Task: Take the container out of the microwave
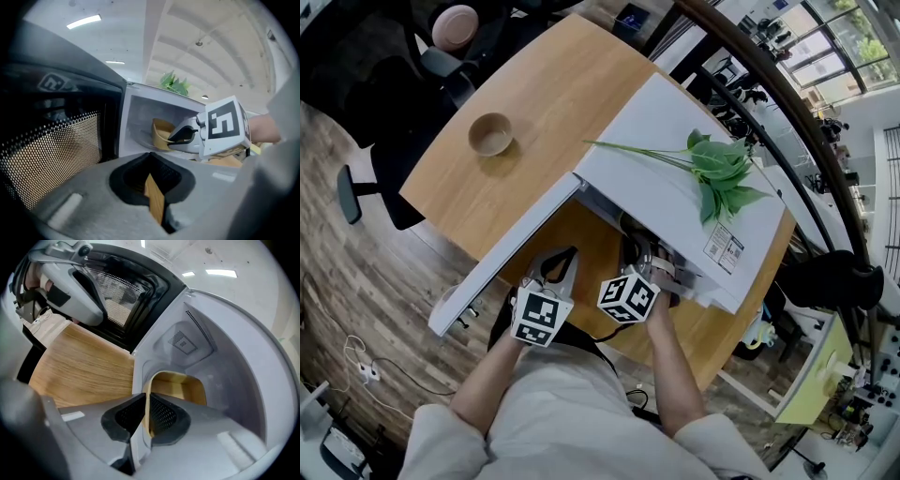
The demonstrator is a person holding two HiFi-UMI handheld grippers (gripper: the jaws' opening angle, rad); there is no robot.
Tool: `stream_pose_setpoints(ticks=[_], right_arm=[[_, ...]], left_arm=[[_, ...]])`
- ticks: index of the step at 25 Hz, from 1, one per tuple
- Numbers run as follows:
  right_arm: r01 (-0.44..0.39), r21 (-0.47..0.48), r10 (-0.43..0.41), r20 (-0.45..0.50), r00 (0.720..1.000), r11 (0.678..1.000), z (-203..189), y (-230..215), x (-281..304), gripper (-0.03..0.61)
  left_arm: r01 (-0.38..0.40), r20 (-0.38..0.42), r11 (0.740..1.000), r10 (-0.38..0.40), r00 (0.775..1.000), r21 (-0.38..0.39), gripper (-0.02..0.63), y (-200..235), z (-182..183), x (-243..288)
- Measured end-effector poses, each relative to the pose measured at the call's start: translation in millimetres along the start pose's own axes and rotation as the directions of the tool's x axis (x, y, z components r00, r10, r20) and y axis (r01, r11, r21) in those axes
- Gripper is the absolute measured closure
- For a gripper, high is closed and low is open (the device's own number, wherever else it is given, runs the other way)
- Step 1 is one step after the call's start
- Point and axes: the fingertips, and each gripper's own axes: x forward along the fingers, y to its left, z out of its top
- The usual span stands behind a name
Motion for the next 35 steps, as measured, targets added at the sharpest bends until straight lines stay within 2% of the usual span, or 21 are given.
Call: stream_pose_setpoints(ticks=[35], right_arm=[[-0.027, -0.009, 0.028, 0.069, 0.997, 1.000, -2.0, 33.0, -39.0, 0.538]], left_arm=[[0.010, -0.006, 1.000, -0.010, 1.000, 0.027, 0.611, -24.1, -1.9, -1.8]])
